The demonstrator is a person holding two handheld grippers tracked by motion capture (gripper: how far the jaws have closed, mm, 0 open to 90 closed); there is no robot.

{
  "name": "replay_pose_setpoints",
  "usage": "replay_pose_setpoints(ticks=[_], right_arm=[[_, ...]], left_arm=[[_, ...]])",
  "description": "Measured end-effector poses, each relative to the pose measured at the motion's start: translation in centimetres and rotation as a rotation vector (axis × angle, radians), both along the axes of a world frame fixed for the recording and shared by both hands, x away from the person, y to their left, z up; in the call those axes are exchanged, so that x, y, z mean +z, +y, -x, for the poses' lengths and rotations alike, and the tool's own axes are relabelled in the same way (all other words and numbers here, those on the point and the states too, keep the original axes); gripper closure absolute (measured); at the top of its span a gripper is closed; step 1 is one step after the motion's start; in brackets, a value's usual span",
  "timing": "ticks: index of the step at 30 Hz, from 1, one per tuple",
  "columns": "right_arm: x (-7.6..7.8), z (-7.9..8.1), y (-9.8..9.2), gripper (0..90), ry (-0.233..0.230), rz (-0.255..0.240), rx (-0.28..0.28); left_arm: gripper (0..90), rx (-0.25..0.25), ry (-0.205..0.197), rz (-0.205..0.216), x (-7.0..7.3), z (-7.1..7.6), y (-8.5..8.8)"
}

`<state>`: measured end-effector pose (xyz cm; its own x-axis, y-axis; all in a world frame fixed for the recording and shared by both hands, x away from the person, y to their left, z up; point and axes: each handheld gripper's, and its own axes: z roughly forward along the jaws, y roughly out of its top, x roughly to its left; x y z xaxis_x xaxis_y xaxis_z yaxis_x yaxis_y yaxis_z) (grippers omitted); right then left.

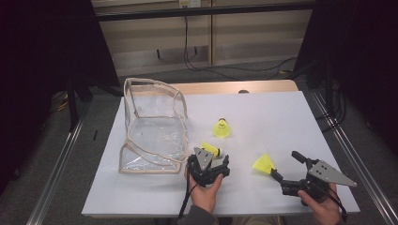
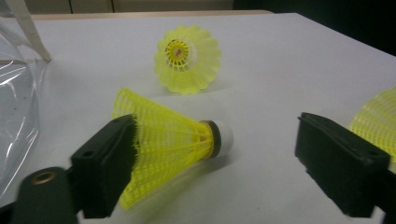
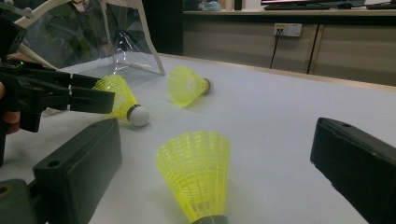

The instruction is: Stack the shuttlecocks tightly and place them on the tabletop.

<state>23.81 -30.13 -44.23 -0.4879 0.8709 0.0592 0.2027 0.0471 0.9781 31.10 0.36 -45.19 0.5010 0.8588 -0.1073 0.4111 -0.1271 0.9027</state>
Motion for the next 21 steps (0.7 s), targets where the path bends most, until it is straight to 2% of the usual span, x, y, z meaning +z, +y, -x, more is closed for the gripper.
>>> replay_pose_setpoints(ticks=[1, 4, 9, 14, 15, 21], right_arm=[[0.0, 0.0, 0.0, 1.8, -0.001, 0.001, 0.000], [0.0, 0.0, -0.1, 1.8, -0.005, 0.000, -0.003], [0.0, 0.1, -0.3, 1.8, -0.005, -0.002, -0.006], [0.0, 0.1, -0.4, 1.8, -0.009, 0.000, -0.010], [0.0, 0.1, -0.4, 1.8, -0.009, 0.000, -0.010], [0.0, 0.2, -0.6, 1.9, -0.008, -0.006, -0.010]], left_arm=[[22.9, 0.000, 0.006, 0.003, 0.0, 0.0, -0.2], [35.8, 0.007, -0.015, -0.008, 0.2, -0.1, -0.6], [51.8, 0.015, -0.007, -0.007, 0.7, -0.7, -1.2], [64.8, 0.002, -0.004, -0.012, 0.9, -1.3, -1.7], [64.8, -0.003, -0.006, -0.014, 0.9, -1.4, -1.8], [81.4, -0.017, -0.009, -0.021, 1.5, -1.6, -1.6]])
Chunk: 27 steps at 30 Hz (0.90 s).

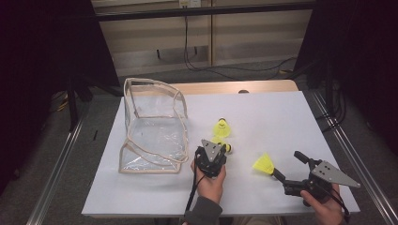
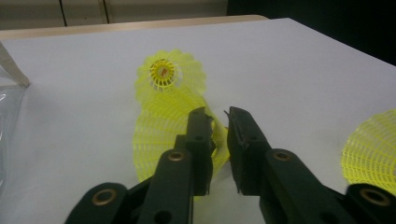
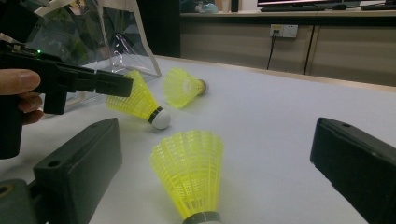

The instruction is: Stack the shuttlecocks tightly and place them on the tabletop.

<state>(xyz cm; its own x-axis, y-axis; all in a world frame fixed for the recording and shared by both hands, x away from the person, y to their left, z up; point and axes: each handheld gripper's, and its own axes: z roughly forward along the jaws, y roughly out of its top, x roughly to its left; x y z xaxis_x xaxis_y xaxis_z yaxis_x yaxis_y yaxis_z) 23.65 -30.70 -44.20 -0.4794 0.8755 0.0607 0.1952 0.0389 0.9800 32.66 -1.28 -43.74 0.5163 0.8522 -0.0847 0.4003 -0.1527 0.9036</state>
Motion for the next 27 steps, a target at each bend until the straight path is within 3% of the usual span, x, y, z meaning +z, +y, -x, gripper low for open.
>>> replay_pose_setpoints(ticks=[8, 15, 19, 24, 27], right_arm=[[0.0, 0.0, 0.0, 1.9, -0.002, -0.006, -0.004], [0.0, 0.1, -0.1, 1.8, -0.001, -0.003, -0.004], [0.0, 0.1, -0.1, 1.8, 0.000, 0.001, -0.005], [0.0, 0.0, -0.1, 1.9, -0.001, -0.006, -0.004], [0.0, 0.0, -0.1, 1.8, -0.003, -0.001, -0.001]], left_arm=[[88.1, -0.022, 0.012, -0.048, 1.2, 0.0, 0.0], [88.3, -0.037, 0.029, -0.054, 1.8, 0.1, -0.2], [87.2, -0.052, 0.020, -0.064, 1.5, 0.0, -0.7], [76.4, -0.036, 0.008, -0.065, 1.2, -0.5, -1.1], [76.3, -0.023, 0.002, -0.061, 1.0, -0.8, -1.3]])
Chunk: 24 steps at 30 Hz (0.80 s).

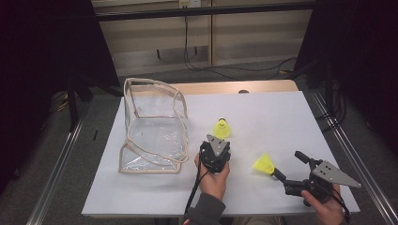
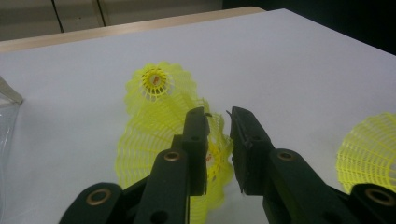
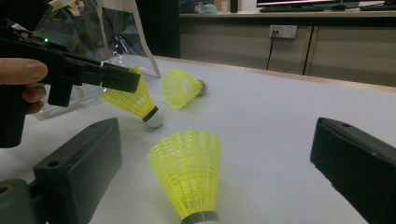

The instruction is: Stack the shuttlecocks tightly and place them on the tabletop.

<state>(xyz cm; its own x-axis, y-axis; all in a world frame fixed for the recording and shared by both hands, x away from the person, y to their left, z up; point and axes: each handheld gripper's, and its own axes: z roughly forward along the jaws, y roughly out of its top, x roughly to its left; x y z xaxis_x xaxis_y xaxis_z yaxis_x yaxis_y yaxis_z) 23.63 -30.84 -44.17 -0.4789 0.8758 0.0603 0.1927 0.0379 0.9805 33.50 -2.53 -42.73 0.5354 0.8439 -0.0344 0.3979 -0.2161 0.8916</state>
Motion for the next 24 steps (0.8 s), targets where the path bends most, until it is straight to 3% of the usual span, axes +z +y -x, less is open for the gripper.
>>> replay_pose_setpoints(ticks=[4, 9, 14, 24], right_arm=[[0.0, 0.0, -0.1, 1.8, 0.002, 0.002, -0.002], [0.0, 0.0, -0.1, 1.8, 0.002, -0.002, -0.004], [0.0, 0.0, -0.1, 1.8, 0.003, -0.001, -0.006], [0.0, 0.0, -0.2, 1.9, 0.000, -0.002, -0.007]], left_arm=[[77.0, 0.000, -0.021, -0.013, 0.0, -0.3, -0.3], [77.1, 0.009, 0.002, -0.021, -0.3, -0.8, -0.4], [81.1, 0.002, -0.009, -0.037, -0.5, -1.1, -0.4], [86.9, 0.025, -0.004, -0.085, 0.2, -1.0, 0.9]])
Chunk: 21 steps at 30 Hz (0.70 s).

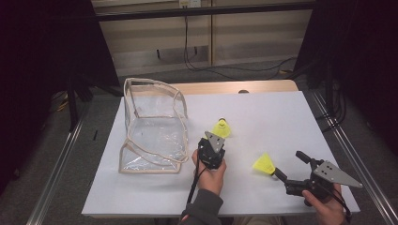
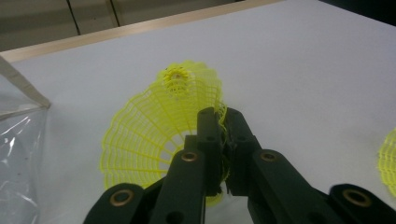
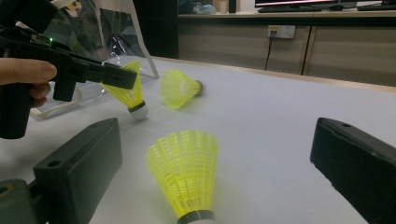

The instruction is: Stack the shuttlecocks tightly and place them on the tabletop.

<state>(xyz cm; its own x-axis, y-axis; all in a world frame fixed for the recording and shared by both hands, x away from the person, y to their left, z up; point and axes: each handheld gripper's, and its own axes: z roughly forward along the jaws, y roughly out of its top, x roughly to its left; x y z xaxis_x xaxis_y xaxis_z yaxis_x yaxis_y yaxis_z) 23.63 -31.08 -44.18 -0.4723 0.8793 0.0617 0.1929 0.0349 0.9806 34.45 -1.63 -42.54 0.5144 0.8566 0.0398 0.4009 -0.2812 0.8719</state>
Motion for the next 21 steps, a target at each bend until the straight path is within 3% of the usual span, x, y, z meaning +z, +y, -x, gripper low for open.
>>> replay_pose_setpoints(ticks=[11, 17, 21], right_arm=[[0.0, 0.0, 0.1, 2.0, 0.001, 0.004, 0.003], [0.0, 0.0, 0.1, 2.0, 0.002, 0.008, 0.005], [0.0, 0.0, 0.1, 2.0, 0.003, 0.006, 0.002]], left_arm=[[87.6, 0.056, 0.026, -0.085, 0.7, -0.2, 0.7], [86.1, 0.015, 0.041, -0.062, 0.3, -0.3, -0.4], [77.8, -0.007, 0.041, -0.022, 0.3, -0.3, -1.1]])
